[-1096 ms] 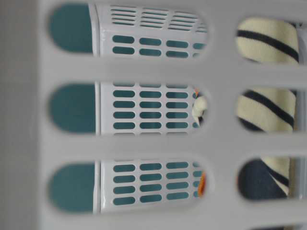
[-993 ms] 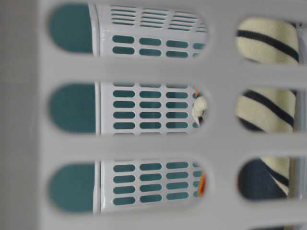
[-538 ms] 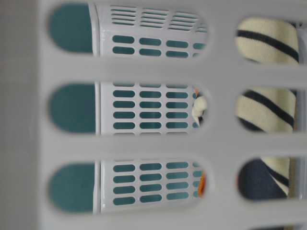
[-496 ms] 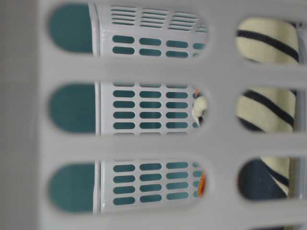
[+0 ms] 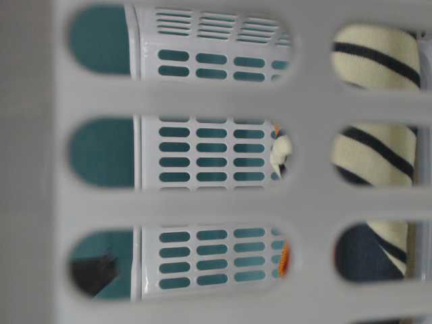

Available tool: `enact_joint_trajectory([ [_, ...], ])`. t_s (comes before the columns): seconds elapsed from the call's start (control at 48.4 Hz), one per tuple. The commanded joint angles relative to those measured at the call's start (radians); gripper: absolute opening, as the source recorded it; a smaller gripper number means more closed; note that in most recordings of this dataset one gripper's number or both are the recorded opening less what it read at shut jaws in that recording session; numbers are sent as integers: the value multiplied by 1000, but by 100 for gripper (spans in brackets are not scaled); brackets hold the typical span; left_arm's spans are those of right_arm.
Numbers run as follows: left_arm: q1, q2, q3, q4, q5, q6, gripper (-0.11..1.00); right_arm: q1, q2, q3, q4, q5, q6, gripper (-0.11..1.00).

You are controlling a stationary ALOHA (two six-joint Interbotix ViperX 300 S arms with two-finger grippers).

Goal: Pick up the slipper from the shopping basket with the left arm.
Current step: 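Move the left gripper over the striped slipper in the basket, then lower the open left gripper around the slipper's striped upper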

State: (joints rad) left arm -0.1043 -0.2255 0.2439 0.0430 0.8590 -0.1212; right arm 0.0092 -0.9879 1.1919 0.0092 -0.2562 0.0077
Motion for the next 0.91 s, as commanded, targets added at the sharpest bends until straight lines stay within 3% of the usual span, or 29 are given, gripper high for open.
enact_joint_trajectory([
  [0.0, -2, 69, -115, 3, 75, -3, 0, 3, 0, -8, 5, -5, 2, 0],
  [0.165, -20, 186, -206, 3, 97, -8, 1, 14, -2, -6, 5, -2, 2, 0],
  [0.228, -25, 218, -227, 3, 100, -9, 6, 18, -3, -6, 5, -2, 2, 0],
  [0.455, -34, 321, -319, 3, 106, -11, 71, 21, -2, 0, 5, 11, 2, 0],
  [0.538, -41, 365, -362, 3, 118, -11, 87, 21, -2, 2, 5, 12, 2, 0],
  [0.889, -43, 503, -417, 3, 160, -12, 90, 21, -3, 9, 5, 12, 2, 0],
])
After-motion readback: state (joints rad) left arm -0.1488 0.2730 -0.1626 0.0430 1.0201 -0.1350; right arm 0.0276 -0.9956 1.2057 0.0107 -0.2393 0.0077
